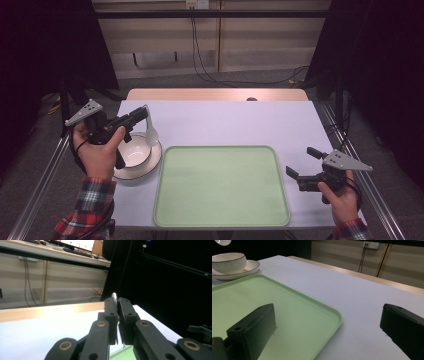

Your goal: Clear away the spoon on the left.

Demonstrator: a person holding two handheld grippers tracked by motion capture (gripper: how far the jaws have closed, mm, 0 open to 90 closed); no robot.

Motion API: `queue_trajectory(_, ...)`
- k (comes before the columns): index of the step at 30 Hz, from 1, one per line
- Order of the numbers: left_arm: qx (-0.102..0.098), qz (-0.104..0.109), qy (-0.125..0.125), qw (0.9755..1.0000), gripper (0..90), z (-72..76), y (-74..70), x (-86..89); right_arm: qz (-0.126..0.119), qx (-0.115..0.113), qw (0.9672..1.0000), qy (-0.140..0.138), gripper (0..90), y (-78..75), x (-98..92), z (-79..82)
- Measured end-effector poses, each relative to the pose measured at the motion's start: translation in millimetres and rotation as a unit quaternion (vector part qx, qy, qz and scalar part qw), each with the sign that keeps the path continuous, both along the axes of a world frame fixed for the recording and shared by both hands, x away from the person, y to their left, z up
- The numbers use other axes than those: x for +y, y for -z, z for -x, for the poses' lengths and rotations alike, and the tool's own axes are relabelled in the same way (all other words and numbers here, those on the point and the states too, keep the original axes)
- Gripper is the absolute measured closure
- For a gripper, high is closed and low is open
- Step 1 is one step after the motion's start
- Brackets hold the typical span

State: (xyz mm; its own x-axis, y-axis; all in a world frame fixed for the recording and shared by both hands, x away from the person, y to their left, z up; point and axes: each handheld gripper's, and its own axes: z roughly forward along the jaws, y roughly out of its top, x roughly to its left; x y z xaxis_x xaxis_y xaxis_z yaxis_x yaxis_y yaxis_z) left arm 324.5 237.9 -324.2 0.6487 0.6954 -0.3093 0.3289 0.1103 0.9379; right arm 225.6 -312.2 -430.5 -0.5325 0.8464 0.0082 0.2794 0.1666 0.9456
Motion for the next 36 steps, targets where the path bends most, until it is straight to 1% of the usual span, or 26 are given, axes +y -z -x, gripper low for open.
queue_trajectory(2,0.001,0.0,0.003,1.0,85.9,0.0,2.6,-3.3,0.001,0.0,1.0,-0.002,0.0,0.2,0.3,0.0)
queue_trajectory(3,0.005,-0.004,0.01,0.9999,85.9,0.2,5.1,-5.8,0.001,-0.001,1.0,-0.003,0.0,0.2,0.4,0.1)
queue_trajectory(6,0.01,-0.001,0.01,0.9999,85.9,0.4,8.2,-9.4,0.0,0.001,1.0,-0.003,0.0,0.2,0.6,0.1)
queue_trajectory(7,0.013,0.001,0.017,0.9998,85.9,0.2,11.3,-11.9,0.0,0.002,1.0,-0.003,0.0,0.3,0.4,0.0)
queue_trajectory(9,0.015,-0.001,0.021,0.9997,85.9,0.3,13.8,-14.1,0.0,0.001,1.0,-0.002,0.0,0.4,0.2,0.0)
queue_trajectory(11,0.015,-0.003,0.022,0.9996,85.9,0.4,15.1,-15.2,-0.001,0.0,1.0,-0.001,0.0,0.4,0.3,0.1)
queue_trajectory(12,0.017,0.0,0.027,0.9995,85.9,0.8,16.6,-17.3,0.0,0.001,1.0,-0.003,0.0,0.4,0.3,0.0)
queue_trajectory(14,0.019,0.001,0.024,0.9995,85.9,1.3,17.2,-18.9,0.001,0.001,1.0,-0.002,0.0,0.6,0.4,-0.2)
queue_trajectory(15,0.018,0.0,0.032,0.9993,85.9,1.3,18.5,-20.2,0.002,0.001,1.0,-0.001,0.0,1.0,0.5,-0.5)
queue_trajectory(18,0.019,0.001,0.037,0.9991,85.9,1.6,19.1,-22.2,0.0,0.002,1.0,-0.004,0.0,0.6,0.2,-0.1)
queue_trajectory(19,0.02,-0.007,0.038,0.999,85.9,2.2,19.5,-23.7,0.0,0.001,1.0,-0.005,0.0,0.6,0.5,-0.2)
queue_trajectory(20,0.022,0.0,0.04,0.9989,85.9,2.7,20.1,-25.5,0.0,0.002,1.0,-0.005,0.0,0.8,0.8,-0.1)
queue_trajectory(21,0.021,-0.002,0.047,0.9987,85.9,2.3,21.1,-25.6,0.001,0.002,1.0,-0.005,0.0,0.8,0.7,-0.1)
queue_trajectory(25,0.023,-0.004,0.048,0.9986,85.9,3.3,23.1,-28.5,0.0,0.001,1.0,-0.004,0.0,1.0,1.2,-0.2)
queue_trajectory(26,0.025,0.001,0.05,0.9984,85.9,3.8,24.9,-30.6,0.0,0.002,1.0,-0.005,0.0,1.0,1.2,-0.3)
queue_trajectory(28,0.027,-0.001,0.053,0.9982,85.9,4.2,25.8,-31.1,0.0,0.001,1.0,-0.005,0.0,1.0,1.0,-0.3)
queue_trajectory(29,0.027,0.001,0.059,0.9979,85.9,4.7,27.7,-32.6,-0.001,0.001,1.0,-0.006,0.0,0.8,0.9,-0.1)
queue_trajectory(30,0.03,0.002,0.056,0.998,85.9,5.5,28.3,-33.9,0.0,0.002,1.0,-0.006,0.0,0.7,0.7,0.0)
queue_trajectory(32,0.028,0.001,0.056,0.998,85.9,5.6,29.3,-34.1,-0.001,0.002,1.0,-0.006,0.0,0.9,0.9,0.0)
queue_trajectory(33,0.029,0.003,0.065,0.9975,85.9,6.0,30.9,-34.6,-0.001,0.0,1.0,-0.006,0.0,0.8,0.8,-0.1)
queue_trajectory(35,0.031,0.005,0.061,0.9977,85.9,6.9,31.5,-35.8,-0.001,0.001,1.0,-0.005,0.0,0.6,0.5,0.1)
queue_trajectory(36,0.031,0.002,0.061,0.9976,85.9,7.3,32.2,-35.6,-0.001,0.001,1.0,-0.005,0.0,0.6,0.5,0.1)
